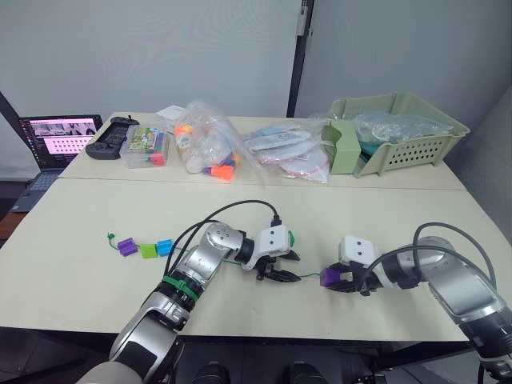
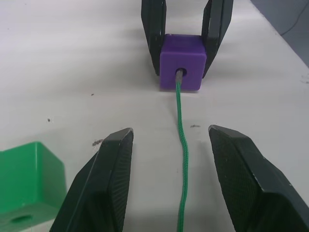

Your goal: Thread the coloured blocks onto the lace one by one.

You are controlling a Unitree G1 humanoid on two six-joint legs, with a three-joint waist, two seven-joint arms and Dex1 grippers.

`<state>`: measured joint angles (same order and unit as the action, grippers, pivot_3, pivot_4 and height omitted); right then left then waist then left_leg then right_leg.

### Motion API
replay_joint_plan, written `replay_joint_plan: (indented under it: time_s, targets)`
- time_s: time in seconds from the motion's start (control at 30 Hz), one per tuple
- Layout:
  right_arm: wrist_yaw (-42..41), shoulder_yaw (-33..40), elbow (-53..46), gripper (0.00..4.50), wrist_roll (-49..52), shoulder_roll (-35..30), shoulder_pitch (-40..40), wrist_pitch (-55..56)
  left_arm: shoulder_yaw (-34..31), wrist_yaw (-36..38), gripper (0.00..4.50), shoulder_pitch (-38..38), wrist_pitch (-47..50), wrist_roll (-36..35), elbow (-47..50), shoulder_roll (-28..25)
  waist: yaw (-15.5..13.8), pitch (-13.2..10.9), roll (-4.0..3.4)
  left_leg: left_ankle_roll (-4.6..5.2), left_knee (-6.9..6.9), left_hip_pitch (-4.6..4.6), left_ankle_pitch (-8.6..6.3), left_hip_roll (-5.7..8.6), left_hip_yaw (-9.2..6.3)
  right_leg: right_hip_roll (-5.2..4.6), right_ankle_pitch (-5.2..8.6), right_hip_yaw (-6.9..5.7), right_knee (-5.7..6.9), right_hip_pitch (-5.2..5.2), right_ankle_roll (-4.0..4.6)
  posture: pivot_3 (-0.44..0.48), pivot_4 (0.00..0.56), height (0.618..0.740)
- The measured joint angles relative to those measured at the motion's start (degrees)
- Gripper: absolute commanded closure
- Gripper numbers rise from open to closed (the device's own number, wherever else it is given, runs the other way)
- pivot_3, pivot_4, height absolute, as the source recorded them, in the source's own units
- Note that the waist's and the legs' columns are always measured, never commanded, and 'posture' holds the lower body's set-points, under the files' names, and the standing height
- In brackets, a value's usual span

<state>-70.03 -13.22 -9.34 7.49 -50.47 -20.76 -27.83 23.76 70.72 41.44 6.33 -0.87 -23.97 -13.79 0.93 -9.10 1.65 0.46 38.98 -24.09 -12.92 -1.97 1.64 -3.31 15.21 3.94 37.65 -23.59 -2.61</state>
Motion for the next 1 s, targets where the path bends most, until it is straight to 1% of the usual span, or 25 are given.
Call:
replay_joint_plan:
  time_s: [0.4, 0.5, 0.63, 0.7, 0.9, 1.0]
  targets:
    - [-0.27, -0.52, 0.39, 3.33, 0.01, 0.27, -0.65, 0.12, 1.91, -1.17, 1.87, -1.09, 1.30, 0.59, 0.46, 3.46, -0.07, 0.00, 0.00, 0.00, 0.00, 0.00, 0.00, 0.00, 0.00, 0.00, 0.00, 0.00, 0.00, 0.00, 0.00, 0.000, 0.150, 0.732]
    - [-0.26, -0.53, 0.39, 3.33, 0.00, 0.27, -0.65, 0.13, 2.14, -1.64, 2.65, -1.08, 1.54, 0.74, 0.41, 3.61, -0.07, 0.00, 0.00, 0.00, 0.00, 0.00, 0.00, 0.00, 0.00, 0.00, 0.00, 0.00, 0.00, 0.00, 0.00, 0.000, 0.150, 0.732]
    - [-0.13, -0.54, 0.39, 3.33, -0.01, 0.31, -0.65, 0.13, 2.53, -1.78, 4.01, -1.33, 1.56, 1.02, 0.09, 3.36, -0.06, 0.00, 0.00, 0.00, 0.00, 0.00, 0.00, 0.00, 0.00, 0.00, 0.00, 0.00, 0.00, 0.01, 0.00, 0.000, 0.150, 0.732]
    - [-0.03, -0.54, 0.39, 3.33, -0.01, 0.31, -0.65, 0.13, 2.45, -1.96, 4.50, -1.75, 1.54, 0.92, 0.14, 3.34, -0.10, 0.00, 0.00, 0.00, 0.00, 0.00, 0.00, 0.00, -0.01, -0.01, 0.00, 0.00, 0.00, 0.01, 0.00, 0.000, 0.150, 0.732]
    - [0.11, -0.53, 0.36, 3.33, 0.01, 0.31, -0.63, 0.13, 2.44, -2.54, 4.50, -1.76, 1.64, 0.91, 0.22, 3.62, -0.12, 0.00, 0.00, 0.00, 0.00, 0.00, 0.00, 0.01, -0.01, -0.01, 0.00, 0.00, -0.01, 0.02, 0.00, 0.000, 0.150, 0.732]
    - [0.19, -0.57, 0.27, 3.33, 0.00, 0.35, -0.62, 0.12, 2.40, -3.12, 4.50, -1.75, 1.66, 0.91, 0.03, 5.03, -0.15, 0.00, 0.00, 0.00, 0.01, 0.00, 0.00, 0.01, 0.00, -0.01, 0.00, 0.00, -0.01, 0.02, 0.00, 0.000, 0.150, 0.732]
